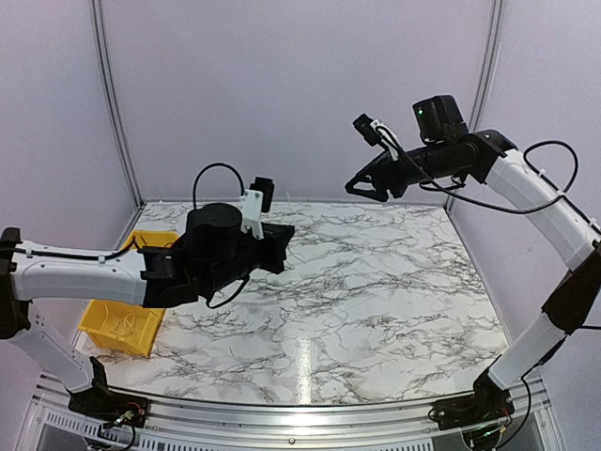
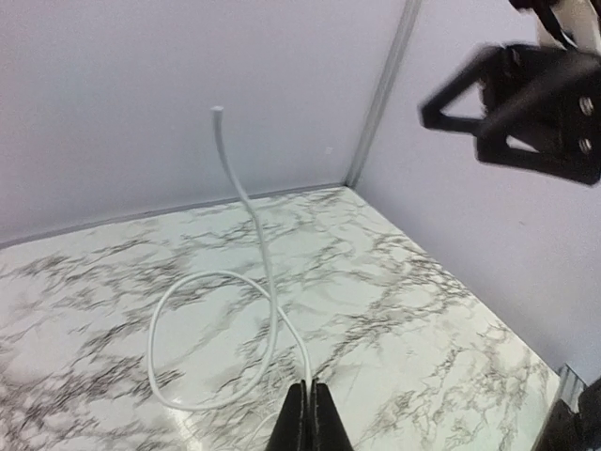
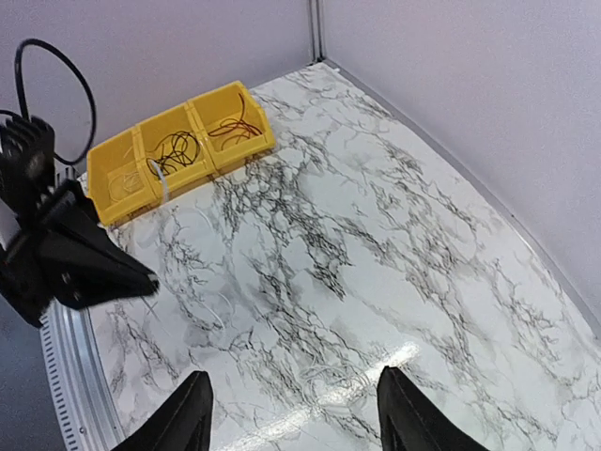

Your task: Untangle the cables

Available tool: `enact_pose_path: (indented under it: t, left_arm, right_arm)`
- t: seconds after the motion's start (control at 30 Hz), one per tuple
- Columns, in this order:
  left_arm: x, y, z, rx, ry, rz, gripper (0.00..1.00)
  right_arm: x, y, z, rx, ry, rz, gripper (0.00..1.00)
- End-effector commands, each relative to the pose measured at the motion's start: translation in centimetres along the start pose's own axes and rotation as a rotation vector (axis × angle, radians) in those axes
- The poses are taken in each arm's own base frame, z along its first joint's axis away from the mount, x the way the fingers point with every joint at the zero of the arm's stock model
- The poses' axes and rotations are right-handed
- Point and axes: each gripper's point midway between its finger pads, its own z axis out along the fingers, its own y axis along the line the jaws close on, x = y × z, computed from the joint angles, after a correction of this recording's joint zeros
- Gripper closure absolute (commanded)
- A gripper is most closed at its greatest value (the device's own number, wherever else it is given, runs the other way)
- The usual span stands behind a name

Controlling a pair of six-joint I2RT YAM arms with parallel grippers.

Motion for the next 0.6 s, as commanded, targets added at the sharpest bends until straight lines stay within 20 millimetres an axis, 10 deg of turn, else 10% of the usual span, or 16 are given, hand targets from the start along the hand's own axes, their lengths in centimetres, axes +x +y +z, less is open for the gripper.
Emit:
enact_pose_path:
  t: [0.0,0.33,0.57]
  left_arm:
    - [1.5,8.9,-5.9,-0.461,0.138,-0.068,1.00]
    - [4.3,19.5,-20.8,-0.906,0.065,-0.320,1.00]
    - [6.3,24.6,-27.3,-1.148,0.069,-0.369,1.00]
  right_arm:
    - [0.7,-2.1,-1.4,0.114,0.003,-0.020,0.40]
    - [1.8,-2.2,-0.9,0.107,0.029,-0.031,0.40]
    - [2.1,-2.0,-1.3,0.112,0.030,-0.044,0.40]
